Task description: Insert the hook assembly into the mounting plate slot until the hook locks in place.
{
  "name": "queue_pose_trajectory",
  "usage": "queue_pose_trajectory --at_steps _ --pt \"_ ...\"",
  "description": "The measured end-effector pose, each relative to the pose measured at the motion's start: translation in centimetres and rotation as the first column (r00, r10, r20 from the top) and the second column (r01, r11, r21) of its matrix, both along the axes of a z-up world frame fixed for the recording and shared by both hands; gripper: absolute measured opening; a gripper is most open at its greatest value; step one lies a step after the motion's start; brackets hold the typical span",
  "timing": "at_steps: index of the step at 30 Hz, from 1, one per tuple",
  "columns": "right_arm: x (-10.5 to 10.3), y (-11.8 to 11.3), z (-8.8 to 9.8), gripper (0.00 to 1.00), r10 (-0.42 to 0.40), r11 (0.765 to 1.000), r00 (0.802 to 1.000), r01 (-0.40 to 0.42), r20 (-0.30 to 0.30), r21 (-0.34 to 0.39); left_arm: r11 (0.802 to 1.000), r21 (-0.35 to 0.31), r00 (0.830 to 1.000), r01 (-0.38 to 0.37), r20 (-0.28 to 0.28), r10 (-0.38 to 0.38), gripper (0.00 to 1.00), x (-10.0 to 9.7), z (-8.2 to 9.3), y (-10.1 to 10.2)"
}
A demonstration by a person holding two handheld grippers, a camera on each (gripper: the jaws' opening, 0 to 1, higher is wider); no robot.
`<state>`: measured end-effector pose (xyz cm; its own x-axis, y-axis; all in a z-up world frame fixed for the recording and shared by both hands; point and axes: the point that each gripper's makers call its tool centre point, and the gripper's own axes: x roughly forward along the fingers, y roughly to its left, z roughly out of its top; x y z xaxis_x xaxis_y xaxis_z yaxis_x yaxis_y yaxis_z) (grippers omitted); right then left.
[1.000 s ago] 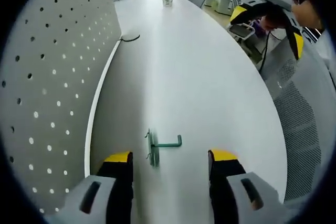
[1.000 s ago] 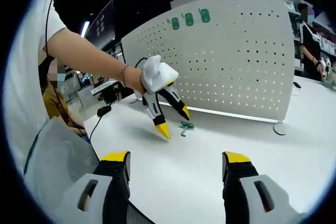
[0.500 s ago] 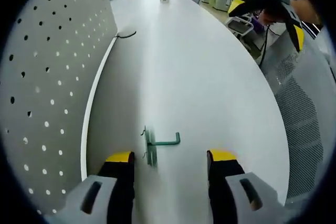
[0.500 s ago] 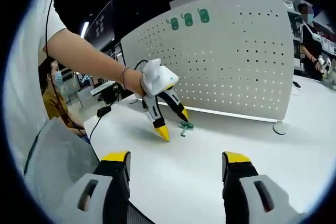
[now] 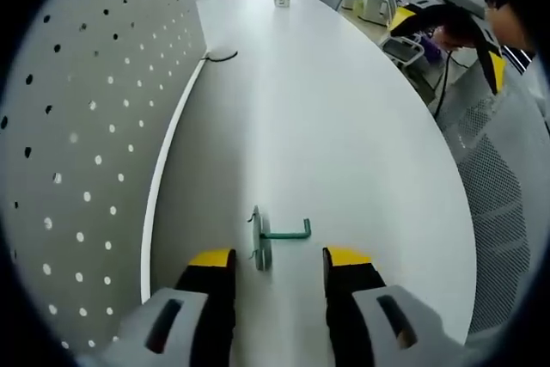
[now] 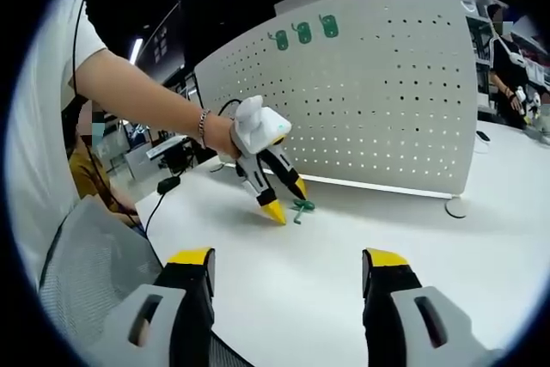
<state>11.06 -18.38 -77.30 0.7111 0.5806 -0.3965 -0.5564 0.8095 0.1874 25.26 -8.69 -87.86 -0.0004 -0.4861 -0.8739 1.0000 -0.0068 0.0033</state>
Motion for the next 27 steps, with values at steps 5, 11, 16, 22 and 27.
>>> queue_pose_trajectory --at_steps 5,11,16,22,27 --pt "0.0 0.0 0.0 0.66 -0.002 1.000 1.000 0.002 -0.001 0.003 1.000 -0.005 1.000 -0.022 0.003 0.022 0.30 0.3 0.0 0.0" --pt "0.1 -0.1 0.0 0.65 -0.003 1.000 1.000 0.003 -0.001 0.003 0.999 -0.008 0.999 -0.039 0.012 0.039 0.21 0.7 0.0 0.0" --pt "0.1 -0.1 0.1 0.65 -0.005 1.000 1.000 0.005 0.001 0.003 0.998 -0.009 0.998 -0.063 0.020 0.063 0.13 1.0 0.0 0.1" --pt "0.1 -0.1 0.0 0.64 -0.005 1.000 1.000 0.005 -0.002 0.003 0.997 -0.014 0.996 -0.080 0.036 0.080 0.06 1.4 -0.1 0.1" --pt "0.1 -0.1 -0.1 0.64 -0.005 1.000 1.000 0.005 -0.004 0.003 0.998 -0.016 0.996 -0.068 0.049 0.068 0.04 1.5 -0.2 0.1"
